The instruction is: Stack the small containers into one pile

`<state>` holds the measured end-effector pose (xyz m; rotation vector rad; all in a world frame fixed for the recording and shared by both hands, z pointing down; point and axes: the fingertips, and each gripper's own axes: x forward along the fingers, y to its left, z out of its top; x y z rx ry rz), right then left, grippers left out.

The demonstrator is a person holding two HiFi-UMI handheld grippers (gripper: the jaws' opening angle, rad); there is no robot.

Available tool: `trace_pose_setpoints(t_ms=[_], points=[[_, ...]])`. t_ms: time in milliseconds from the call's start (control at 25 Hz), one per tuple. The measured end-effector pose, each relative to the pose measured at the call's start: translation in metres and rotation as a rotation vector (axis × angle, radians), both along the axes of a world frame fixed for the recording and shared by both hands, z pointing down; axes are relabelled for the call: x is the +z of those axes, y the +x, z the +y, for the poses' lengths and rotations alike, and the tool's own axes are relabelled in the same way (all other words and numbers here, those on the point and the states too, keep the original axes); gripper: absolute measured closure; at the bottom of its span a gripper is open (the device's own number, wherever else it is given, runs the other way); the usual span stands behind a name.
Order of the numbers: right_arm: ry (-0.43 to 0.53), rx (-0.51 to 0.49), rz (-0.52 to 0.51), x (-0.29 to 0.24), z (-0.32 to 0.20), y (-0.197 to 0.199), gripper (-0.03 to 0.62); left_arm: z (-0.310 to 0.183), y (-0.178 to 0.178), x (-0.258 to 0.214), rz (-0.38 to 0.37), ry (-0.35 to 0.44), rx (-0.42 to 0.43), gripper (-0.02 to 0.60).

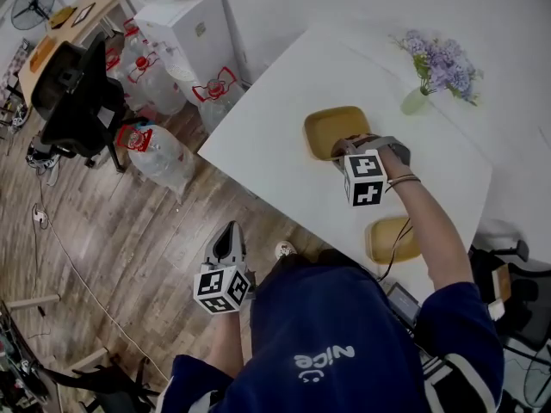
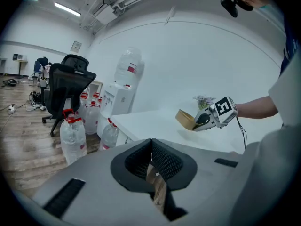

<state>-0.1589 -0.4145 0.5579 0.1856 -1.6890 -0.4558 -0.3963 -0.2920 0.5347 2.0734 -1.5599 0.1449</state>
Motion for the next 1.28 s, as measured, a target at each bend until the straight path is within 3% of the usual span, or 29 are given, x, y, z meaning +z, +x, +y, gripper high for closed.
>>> trace_pose_setpoints(t_ms=[520,760,1000,1280], points=[[0.057,0.08,-0.084,-0.082,0.068,0.072,0.543,0.014,0.101,-0.027,-0.021,0.068,0.179,0.561],[0.019,0.121,-0.082,-0.088,0.122,0.124,0.542,0.037,0.168,-0.034,-0.024,0.077,0.273,0.561],[0.051,0.148,-0.115,-0.097,0.161,0.158,0.542,0.063,0.221,-0.042,-0.046,0.094,0.353,0.561],[0.038,0.146,-0.116,-0.093,0.212,0.178,0.542,0.094,0.255,-0.05,-0.045,0.108,0.374,0.561]])
